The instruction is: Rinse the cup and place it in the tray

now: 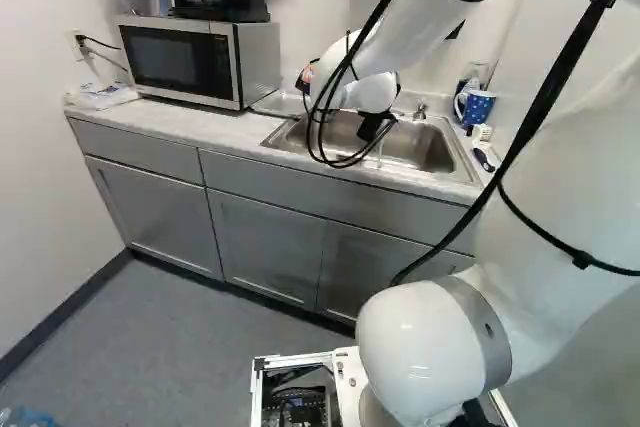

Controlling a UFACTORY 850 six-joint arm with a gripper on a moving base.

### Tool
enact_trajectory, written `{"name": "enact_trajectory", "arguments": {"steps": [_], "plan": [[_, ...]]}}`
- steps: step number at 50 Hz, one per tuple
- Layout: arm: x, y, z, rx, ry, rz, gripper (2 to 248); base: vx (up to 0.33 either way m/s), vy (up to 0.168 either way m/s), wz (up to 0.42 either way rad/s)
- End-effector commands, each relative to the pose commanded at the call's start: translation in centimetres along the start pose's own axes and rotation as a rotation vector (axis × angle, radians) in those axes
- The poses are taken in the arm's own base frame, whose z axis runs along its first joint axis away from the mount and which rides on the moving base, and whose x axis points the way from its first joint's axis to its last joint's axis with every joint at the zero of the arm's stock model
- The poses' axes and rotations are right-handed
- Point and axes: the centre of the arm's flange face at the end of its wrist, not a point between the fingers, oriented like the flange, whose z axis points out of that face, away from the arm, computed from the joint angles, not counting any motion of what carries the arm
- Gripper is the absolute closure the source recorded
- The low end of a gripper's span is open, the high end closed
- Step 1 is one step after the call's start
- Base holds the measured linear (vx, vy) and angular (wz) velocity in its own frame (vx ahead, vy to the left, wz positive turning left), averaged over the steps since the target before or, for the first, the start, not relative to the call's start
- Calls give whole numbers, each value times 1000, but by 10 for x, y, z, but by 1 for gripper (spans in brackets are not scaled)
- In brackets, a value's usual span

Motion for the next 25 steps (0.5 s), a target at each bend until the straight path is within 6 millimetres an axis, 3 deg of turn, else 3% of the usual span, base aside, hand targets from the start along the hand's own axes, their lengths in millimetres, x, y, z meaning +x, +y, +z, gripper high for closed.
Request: {"name": "enact_trajectory", "arguments": {"steps": [25], "plan": [[0,0,0,0,0,-262,129,0,0,0]]}}
